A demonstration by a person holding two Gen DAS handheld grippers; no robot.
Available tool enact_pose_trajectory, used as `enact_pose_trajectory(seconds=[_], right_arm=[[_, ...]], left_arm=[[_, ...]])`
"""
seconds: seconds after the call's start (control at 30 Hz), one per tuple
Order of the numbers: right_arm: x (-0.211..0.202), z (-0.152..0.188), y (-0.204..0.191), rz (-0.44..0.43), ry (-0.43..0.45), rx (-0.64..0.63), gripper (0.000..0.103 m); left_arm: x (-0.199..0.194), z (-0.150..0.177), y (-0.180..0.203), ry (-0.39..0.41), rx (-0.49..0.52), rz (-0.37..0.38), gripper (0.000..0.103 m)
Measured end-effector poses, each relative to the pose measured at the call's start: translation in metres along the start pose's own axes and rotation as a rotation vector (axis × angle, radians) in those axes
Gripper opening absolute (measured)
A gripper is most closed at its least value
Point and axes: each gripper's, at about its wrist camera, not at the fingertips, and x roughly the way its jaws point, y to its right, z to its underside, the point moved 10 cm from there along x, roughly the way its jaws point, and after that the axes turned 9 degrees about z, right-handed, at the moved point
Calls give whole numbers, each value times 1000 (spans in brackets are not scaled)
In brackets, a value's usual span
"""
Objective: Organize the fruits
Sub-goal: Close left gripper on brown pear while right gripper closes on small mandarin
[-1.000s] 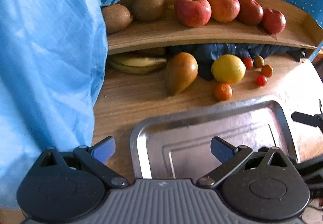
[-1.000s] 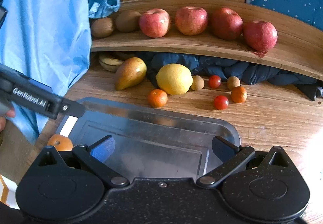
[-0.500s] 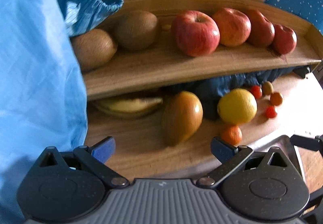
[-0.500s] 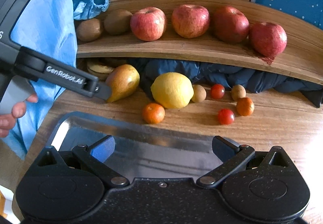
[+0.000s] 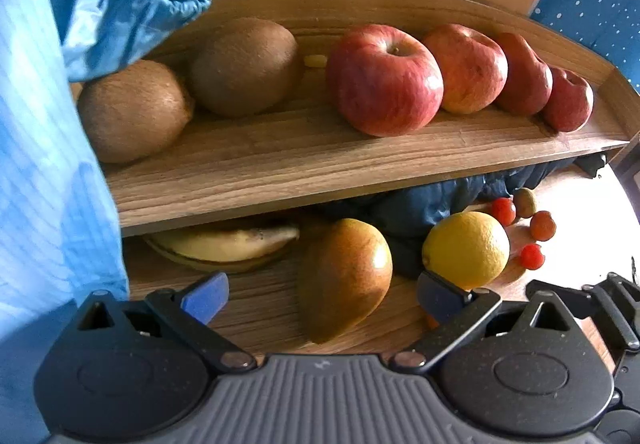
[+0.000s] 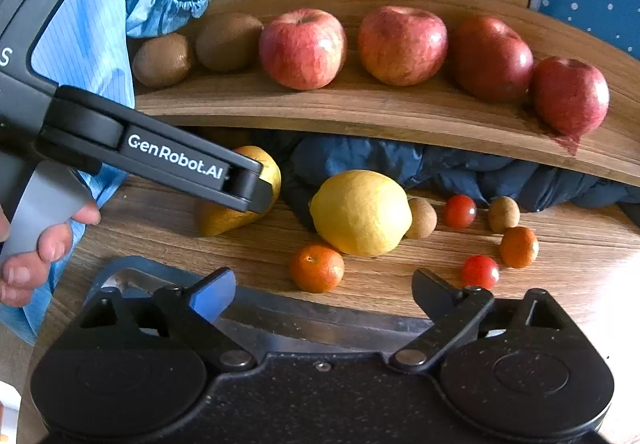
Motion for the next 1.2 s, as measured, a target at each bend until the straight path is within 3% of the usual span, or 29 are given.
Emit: enact_pose_trajectory(seconds=[0.37, 0.7, 0.8, 1.07, 1.2], right_arm=[[17, -3, -1, -1, -56, 44, 74], [21, -2, -4, 6, -62, 38, 50], [22, 0, -5, 7, -65, 36, 45], [25, -1, -6, 6, -47, 48, 36], [24, 0, -5, -2, -44, 58, 35]], left_arm=[[10, -1, 2, -4, -5, 46, 100], [12, -3, 4, 3, -12, 73, 87], [12, -2, 3, 2, -19, 79, 75], [12, 0, 1, 2, -46, 96, 61], [12, -1, 2, 6, -48, 93, 59]])
